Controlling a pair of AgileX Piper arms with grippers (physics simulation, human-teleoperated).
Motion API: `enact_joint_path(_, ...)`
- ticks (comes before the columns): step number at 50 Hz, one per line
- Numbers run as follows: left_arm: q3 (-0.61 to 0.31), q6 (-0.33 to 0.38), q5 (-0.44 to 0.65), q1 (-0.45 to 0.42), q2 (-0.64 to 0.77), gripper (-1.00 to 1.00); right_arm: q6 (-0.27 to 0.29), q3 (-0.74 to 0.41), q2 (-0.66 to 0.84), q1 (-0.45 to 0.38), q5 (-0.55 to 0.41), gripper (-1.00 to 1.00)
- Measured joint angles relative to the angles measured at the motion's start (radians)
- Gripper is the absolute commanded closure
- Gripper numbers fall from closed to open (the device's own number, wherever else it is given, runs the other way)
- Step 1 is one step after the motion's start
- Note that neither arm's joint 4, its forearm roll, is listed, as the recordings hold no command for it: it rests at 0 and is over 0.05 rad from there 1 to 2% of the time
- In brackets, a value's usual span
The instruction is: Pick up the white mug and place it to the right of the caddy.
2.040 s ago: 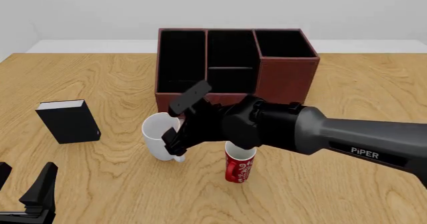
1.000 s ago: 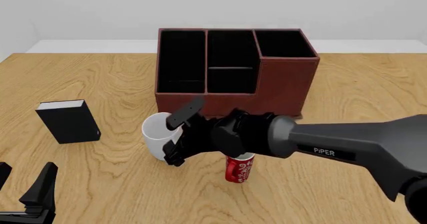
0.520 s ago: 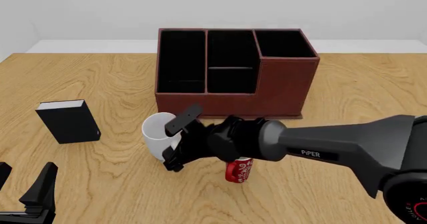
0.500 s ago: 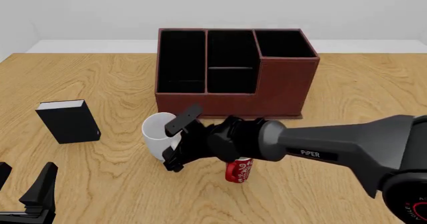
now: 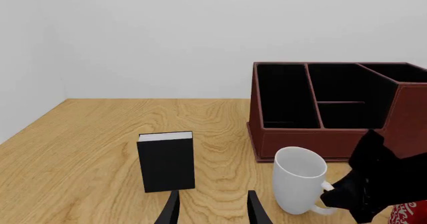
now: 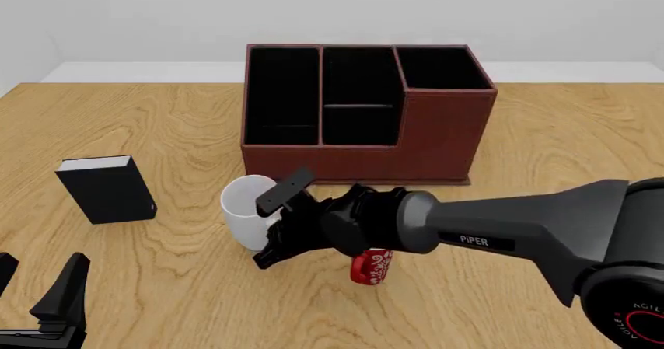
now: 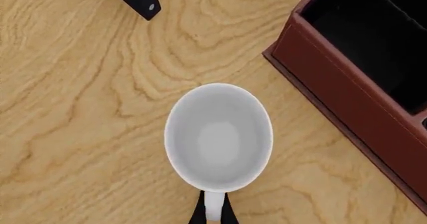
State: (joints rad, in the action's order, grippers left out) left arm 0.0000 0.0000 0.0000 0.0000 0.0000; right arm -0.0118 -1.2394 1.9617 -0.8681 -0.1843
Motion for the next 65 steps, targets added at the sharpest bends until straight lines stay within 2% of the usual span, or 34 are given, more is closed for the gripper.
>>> enact_joint_path(39, 0.0, 0.0, 0.0, 0.0, 0.0, -1.0, 0.027, 0.009, -0.051, -0.001, -0.013, 1.0)
enact_joint_path(65, 0.0, 0.0, 0.0, 0.0, 0.0, -1.0, 0.067, 0.032, -0.213, -0.005, -0.049, 1.0)
